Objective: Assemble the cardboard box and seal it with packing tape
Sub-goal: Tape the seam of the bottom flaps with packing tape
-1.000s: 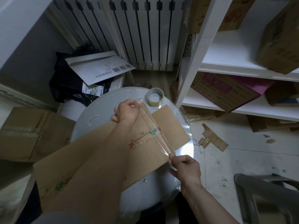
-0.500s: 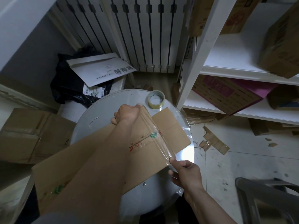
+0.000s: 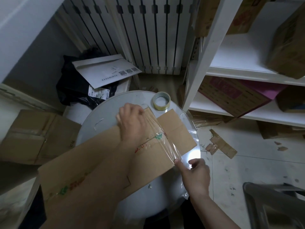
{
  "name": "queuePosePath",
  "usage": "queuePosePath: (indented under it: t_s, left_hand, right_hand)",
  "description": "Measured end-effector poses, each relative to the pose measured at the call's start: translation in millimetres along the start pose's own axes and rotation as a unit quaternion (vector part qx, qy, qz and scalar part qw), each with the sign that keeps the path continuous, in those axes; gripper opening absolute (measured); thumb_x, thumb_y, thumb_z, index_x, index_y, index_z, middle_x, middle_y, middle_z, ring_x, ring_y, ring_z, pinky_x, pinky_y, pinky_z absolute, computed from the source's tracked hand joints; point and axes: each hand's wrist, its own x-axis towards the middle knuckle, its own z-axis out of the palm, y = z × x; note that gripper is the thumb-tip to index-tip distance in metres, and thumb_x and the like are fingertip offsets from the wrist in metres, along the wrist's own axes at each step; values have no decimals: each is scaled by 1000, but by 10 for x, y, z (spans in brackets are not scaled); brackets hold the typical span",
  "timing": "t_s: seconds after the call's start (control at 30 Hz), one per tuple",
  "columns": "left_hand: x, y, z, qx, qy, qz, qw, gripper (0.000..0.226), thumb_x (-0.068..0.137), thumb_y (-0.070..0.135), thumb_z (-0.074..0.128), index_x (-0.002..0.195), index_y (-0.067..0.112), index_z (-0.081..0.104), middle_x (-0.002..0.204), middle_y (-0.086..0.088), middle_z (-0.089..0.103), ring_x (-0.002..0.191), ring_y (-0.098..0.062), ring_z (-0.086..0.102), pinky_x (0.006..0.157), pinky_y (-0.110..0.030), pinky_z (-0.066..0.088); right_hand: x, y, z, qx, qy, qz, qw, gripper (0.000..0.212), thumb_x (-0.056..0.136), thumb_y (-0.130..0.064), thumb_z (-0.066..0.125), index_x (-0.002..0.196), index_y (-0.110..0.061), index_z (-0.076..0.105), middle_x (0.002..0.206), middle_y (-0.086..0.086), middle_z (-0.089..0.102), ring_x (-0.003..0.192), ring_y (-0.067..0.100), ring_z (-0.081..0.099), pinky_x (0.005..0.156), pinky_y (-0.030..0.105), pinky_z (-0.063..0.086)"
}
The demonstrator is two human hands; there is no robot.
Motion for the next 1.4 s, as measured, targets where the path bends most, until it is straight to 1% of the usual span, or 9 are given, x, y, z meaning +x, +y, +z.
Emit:
queuePosePath:
  t_s: [0.1,0.23,0.47,0.63,0.8,0.93,1.07,1.33,1.4]
  left_hand:
    - [-186,-85,33,36,-88,262,961,28,76,3,59,99,12,71,105,-6,64,103,-26,57,93,-41,37]
    - [-298,-78,92,108,-201,266,937,52,77,-4,60,129,1,58,136,-16,57,127,-32,52,111,-46,29]
    - [-99,113,55,154,-299,140,931,67,97,28,29,154,5,4,163,-12,-3,150,-21,-4,120,-33,-5]
    - [232,199,139,140,-283,57,947,53,95,30,39,141,4,39,139,-18,46,127,-31,42,109,-38,29]
    - [486,128,89,110,-384,8,917,56,97,49,44,140,13,42,138,-11,51,125,-30,48,101,-38,36]
    - [491,121,26,240,-389,40,889,76,97,62,26,152,10,20,157,-14,26,146,-31,18,117,-48,9]
    - [-6,235,-56,171,-260,117,943,67,100,48,16,155,10,6,163,-9,-2,149,-28,-9,121,-48,0]
    - [-990,510,20,163,-360,142,908,90,87,68,-8,150,4,-19,155,-12,-33,142,-27,-32,117,-40,-16]
    - [-1056,524,35,173,-356,144,907,95,82,71,-10,146,3,-26,151,-14,-39,140,-28,-36,117,-41,-17]
  right_hand:
    - [-33,3,51,-109,96,-219,965,36,69,-25,83,88,-15,55,91,2,43,91,28,46,74,32,40]
    - [-4,3,109,-234,92,-389,886,22,69,-10,81,79,-14,62,85,7,53,75,27,48,56,32,43]
    - [44,10,113,-204,58,-350,912,21,75,-11,79,74,-16,58,77,2,51,69,25,49,54,34,45]
    - [8,21,105,-169,1,-295,940,18,85,-11,68,80,-22,55,84,-4,52,79,20,53,65,36,48]
    - [2,15,100,-121,-26,-245,962,25,89,-13,64,77,-29,48,89,-6,55,76,11,55,66,27,42]
    - [-10,1,92,-91,-18,-229,969,23,88,-16,67,76,-25,49,82,-4,55,70,7,52,61,11,36]
    - [-1,-8,81,-68,-16,-212,975,24,85,-14,71,73,-22,52,76,-2,58,68,8,53,64,3,34]
    - [55,3,-91,-36,-104,-131,985,12,91,-17,60,79,-19,59,76,-5,68,75,18,61,64,4,41]
    - [81,27,-153,33,-142,-56,988,18,88,-7,54,82,-20,64,81,-6,70,84,18,66,81,22,54]
